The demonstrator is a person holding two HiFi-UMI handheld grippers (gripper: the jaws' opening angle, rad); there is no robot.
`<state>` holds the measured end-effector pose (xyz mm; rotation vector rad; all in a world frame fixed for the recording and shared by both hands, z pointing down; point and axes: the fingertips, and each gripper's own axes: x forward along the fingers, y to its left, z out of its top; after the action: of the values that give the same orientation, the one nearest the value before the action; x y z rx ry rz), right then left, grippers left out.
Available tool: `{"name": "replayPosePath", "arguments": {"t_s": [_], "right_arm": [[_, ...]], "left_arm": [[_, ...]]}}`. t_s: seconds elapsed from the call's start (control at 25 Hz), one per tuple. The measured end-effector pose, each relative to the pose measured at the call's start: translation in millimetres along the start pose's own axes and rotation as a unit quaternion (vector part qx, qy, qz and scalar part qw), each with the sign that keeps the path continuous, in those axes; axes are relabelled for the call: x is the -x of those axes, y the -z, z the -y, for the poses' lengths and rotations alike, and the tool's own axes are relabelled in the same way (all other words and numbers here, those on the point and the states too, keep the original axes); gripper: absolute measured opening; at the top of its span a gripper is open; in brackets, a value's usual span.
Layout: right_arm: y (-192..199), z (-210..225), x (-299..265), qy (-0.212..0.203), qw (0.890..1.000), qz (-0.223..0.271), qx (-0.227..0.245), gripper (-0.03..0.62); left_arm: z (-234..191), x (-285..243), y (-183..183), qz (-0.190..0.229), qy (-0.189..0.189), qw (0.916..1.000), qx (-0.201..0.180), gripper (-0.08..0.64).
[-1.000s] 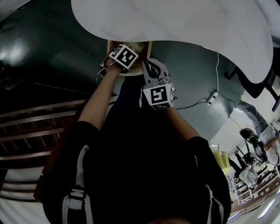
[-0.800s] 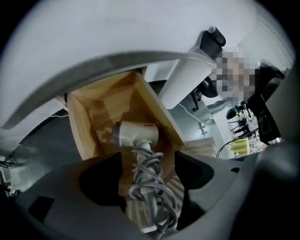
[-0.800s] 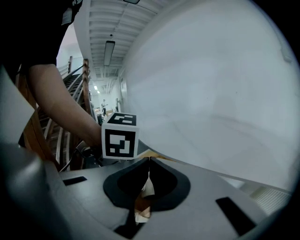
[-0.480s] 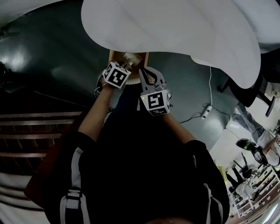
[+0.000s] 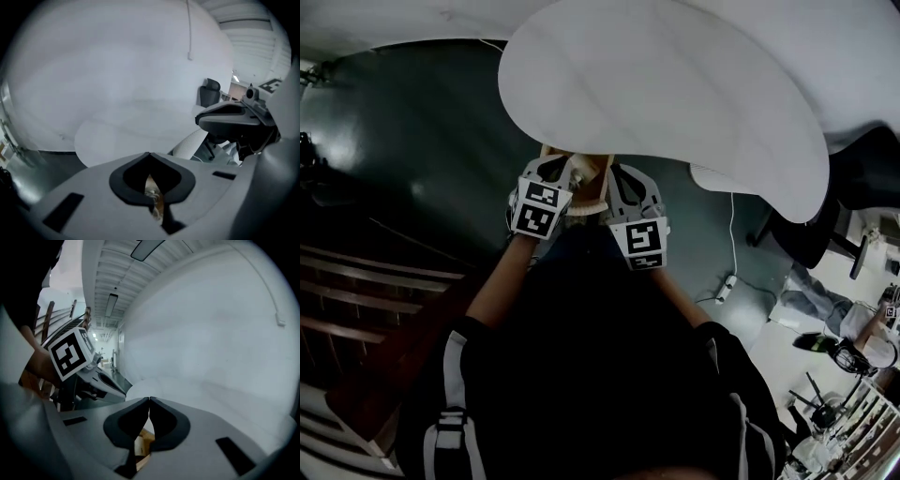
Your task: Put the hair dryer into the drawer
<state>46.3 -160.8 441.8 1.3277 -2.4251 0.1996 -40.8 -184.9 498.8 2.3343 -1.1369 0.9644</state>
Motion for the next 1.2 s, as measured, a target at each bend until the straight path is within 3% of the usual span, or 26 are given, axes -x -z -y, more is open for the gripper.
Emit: {"name": "replayPosePath", "arguments": {"t_s": [0.12,0.24,0.4,0.56,0.84,1.2], "right_arm": [[-28.9,9.2,15.3,0.026,0.999,0.036,0.010,0.025],[-61.8,16.2,29.9,0.048,0.996,0.076,-0.001,0.025],[-101.2,28.0,51.5,0.077,0.990,0.118,-0.002,0.025],[-129.8,31.2,73.6,0.094,0.983,0.156,-0.006,0.025],[-153.5,33.0,100.2,0.109,0.976,0.188,-0.003,0.025],[-149.6,30.7,103.4,0.108,0.977,0.186,-0.001,0.025]], "left_arm": [[-0.4,29.3,-27.6,0.068,-0.011,0.9972,0.030,0.008],[-1.4,61.7,-58.9,0.141,-0.033,0.9892,0.019,0.008],[1.5,107.0,-106.2,0.237,-0.061,0.9697,-0.005,0.008],[5.6,144.1,-136.3,0.296,-0.073,0.9525,-0.007,0.008],[18.7,182.6,-155.6,0.349,-0.078,0.9340,-0.001,0.008],[22.5,182.8,-147.9,0.348,-0.076,0.9344,0.003,0.008]]}}
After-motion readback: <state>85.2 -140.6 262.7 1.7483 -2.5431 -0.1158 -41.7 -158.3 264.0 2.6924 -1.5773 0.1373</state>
